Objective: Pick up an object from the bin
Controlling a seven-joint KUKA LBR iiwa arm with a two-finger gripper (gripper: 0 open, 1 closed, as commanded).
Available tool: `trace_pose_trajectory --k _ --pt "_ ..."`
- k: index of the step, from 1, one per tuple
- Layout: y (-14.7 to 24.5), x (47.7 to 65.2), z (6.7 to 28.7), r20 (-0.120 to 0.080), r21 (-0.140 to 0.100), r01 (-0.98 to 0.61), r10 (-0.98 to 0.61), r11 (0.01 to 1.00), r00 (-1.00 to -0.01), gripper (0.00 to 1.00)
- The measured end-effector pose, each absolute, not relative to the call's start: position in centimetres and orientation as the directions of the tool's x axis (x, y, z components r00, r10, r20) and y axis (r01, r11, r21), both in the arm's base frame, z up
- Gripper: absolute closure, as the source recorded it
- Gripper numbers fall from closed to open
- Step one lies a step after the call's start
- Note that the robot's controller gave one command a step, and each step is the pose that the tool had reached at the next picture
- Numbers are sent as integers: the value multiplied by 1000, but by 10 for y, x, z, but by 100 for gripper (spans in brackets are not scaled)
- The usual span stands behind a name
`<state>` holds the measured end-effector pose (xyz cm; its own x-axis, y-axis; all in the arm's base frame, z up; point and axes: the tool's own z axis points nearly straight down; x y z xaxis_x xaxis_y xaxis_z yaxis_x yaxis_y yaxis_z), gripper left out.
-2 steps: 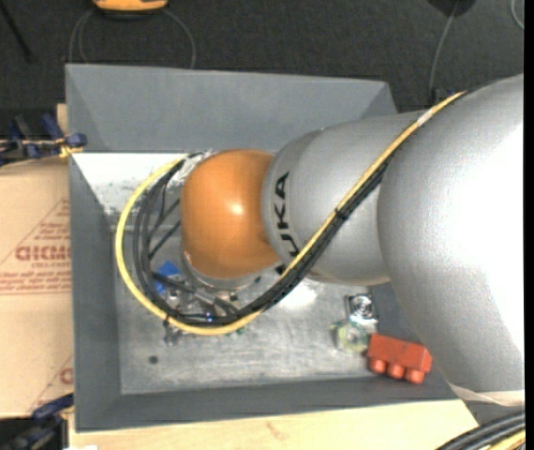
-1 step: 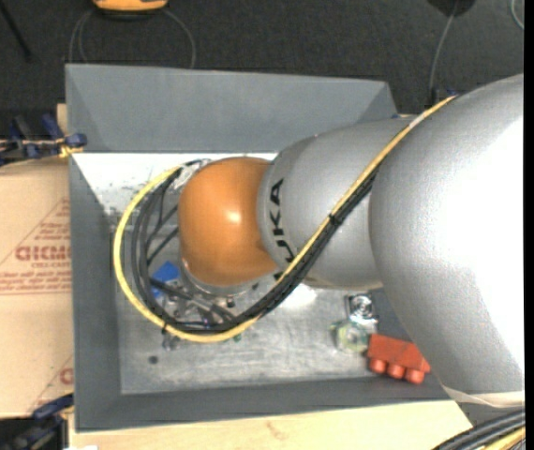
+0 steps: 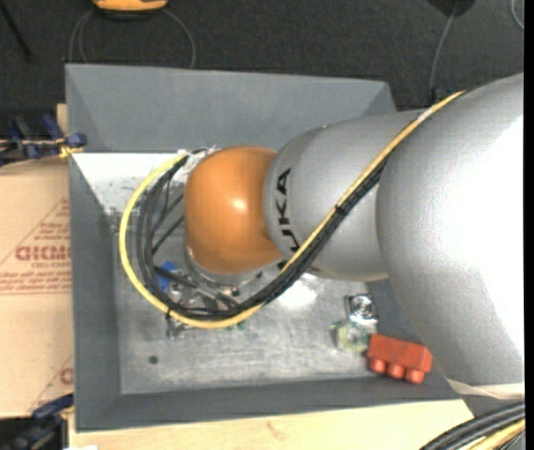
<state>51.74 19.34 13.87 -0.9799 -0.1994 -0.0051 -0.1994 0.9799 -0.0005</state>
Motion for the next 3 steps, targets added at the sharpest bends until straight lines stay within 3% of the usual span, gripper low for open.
trace_pose_trajectory --k 1,2,3 --pt "194 522 143 -7 2 -187 -187 982 -982 100" --pt "209 543 145 -5 3 -42 -42 999 -999 100" --pt "220 541 152 -9 1 -113 -113 994 -994 100"
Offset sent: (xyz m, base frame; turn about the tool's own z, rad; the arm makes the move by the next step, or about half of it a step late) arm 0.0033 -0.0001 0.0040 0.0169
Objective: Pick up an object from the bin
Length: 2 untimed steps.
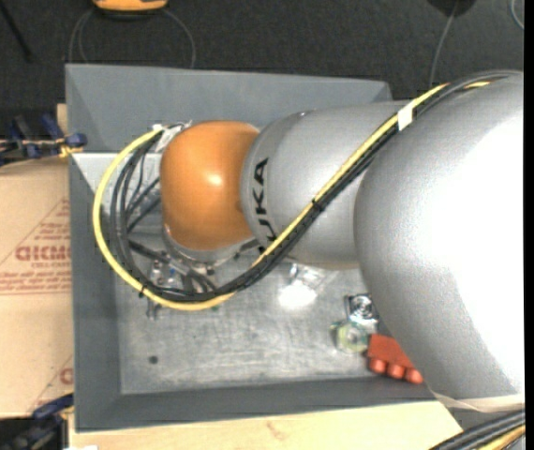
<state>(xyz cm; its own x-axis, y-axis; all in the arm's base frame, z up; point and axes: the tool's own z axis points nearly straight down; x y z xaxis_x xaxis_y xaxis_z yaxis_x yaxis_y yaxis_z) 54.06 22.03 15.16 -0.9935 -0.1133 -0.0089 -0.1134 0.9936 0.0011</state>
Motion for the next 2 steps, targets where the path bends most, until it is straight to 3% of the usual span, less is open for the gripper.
trace_pose_trajectory --k 1,2 --pt "211 542 124 0 0 -405 -405 914 -914 100" --pt "211 542 125 -2 0 -404 -404 915 -915 0"
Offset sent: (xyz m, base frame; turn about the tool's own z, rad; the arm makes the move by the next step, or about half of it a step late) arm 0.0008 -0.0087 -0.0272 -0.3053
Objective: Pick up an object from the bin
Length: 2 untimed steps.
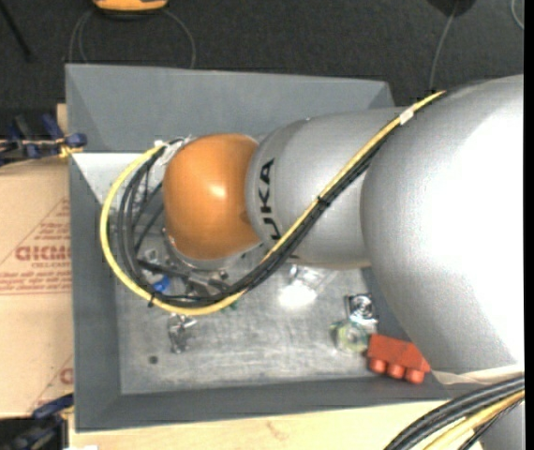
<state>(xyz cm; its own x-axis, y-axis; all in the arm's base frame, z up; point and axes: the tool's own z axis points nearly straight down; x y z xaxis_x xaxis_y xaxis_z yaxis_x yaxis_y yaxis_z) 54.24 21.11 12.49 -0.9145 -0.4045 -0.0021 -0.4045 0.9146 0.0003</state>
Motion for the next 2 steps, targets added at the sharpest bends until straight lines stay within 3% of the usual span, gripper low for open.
trace_pose_trajectory --k 1,2 --pt "149 603 78 -5 -4 -646 -646 763 -763 0" --pt "152 603 80 -9 -3 -647 -647 763 -763 100"
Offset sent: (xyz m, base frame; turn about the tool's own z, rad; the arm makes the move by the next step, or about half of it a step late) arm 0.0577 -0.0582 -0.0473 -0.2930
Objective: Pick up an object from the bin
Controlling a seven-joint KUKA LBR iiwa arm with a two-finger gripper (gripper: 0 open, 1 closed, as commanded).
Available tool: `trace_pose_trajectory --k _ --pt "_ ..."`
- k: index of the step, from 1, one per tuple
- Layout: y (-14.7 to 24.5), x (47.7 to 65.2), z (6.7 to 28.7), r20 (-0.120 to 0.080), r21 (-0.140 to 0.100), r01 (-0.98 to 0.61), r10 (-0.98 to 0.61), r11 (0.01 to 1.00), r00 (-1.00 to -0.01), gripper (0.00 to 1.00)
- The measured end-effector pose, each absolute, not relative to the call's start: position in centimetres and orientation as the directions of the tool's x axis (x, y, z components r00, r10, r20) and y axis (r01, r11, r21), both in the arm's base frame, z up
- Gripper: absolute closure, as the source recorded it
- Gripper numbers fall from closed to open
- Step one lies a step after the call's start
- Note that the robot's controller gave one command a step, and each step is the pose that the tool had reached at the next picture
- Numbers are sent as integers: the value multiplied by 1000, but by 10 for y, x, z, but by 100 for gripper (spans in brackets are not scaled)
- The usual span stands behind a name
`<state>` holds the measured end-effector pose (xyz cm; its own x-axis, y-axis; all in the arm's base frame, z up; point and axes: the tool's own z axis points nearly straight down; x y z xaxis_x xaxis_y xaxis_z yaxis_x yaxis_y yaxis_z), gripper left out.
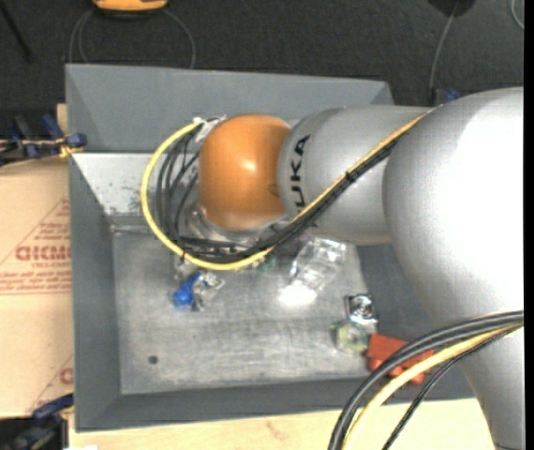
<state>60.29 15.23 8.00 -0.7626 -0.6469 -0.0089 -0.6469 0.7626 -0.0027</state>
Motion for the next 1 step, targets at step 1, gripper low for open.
trace_pose_trajectory --k 1 --pt "126 578 270 -10 -8 -762 -762 648 -648 100"
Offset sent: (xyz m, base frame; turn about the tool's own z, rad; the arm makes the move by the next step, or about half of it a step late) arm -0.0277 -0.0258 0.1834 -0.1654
